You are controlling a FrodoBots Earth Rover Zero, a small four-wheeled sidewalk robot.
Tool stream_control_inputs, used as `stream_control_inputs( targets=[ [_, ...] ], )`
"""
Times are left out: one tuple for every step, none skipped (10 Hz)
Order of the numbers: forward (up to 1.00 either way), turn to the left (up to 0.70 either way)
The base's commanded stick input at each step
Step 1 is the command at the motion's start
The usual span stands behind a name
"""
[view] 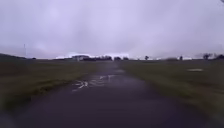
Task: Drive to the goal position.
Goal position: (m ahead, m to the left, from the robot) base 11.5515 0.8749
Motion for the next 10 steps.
stream_control_inputs(
  targets=[
    [1.0, 0.0],
    [1.0, 0.0],
    [1.0, 0.0],
    [1.0, 0.0],
    [1.0, 0.0],
    [1.0, 0.0],
    [1.0, 0.0],
    [1.0, 0.0],
    [1.0, 0.0],
    [1.0, 0.0]
  ],
)
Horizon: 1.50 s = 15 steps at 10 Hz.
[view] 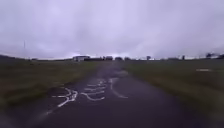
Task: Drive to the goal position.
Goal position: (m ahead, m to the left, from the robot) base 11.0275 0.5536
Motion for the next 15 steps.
stream_control_inputs(
  targets=[
    [1.0, 0.0],
    [1.0, 0.0],
    [1.0, 0.0],
    [1.0, 0.0],
    [1.0, 0.0],
    [1.0, 0.0],
    [1.0, 0.0],
    [1.0, 0.0],
    [1.0, 0.0],
    [1.0, 0.0],
    [1.0, 0.0],
    [1.0, 0.0],
    [1.0, 0.0],
    [1.0, 0.0],
    [1.0, 0.0]
  ],
)
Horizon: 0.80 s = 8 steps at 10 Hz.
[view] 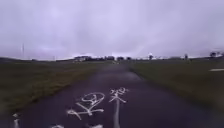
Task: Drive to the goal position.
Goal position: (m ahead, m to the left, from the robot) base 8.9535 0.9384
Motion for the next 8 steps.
stream_control_inputs(
  targets=[
    [1.0, 0.0],
    [1.0, 0.0],
    [1.0, 0.0],
    [1.0, 0.0],
    [1.0, 0.0],
    [1.0, 0.0],
    [1.0, 0.0],
    [1.0, -0.04]
  ],
)
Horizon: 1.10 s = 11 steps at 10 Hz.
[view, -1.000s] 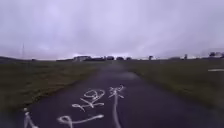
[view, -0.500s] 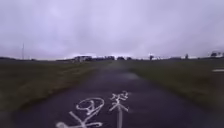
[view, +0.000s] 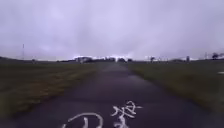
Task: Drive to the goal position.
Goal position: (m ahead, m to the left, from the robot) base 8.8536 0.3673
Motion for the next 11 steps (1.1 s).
stream_control_inputs(
  targets=[
    [1.0, -0.14],
    [1.0, -0.25],
    [1.0, -0.3],
    [1.0, -0.33],
    [1.0, 0.0],
    [1.0, 0.0],
    [1.0, 0.0],
    [1.0, 0.0],
    [1.0, 0.0],
    [1.0, 0.0],
    [1.0, 0.0]
  ],
)
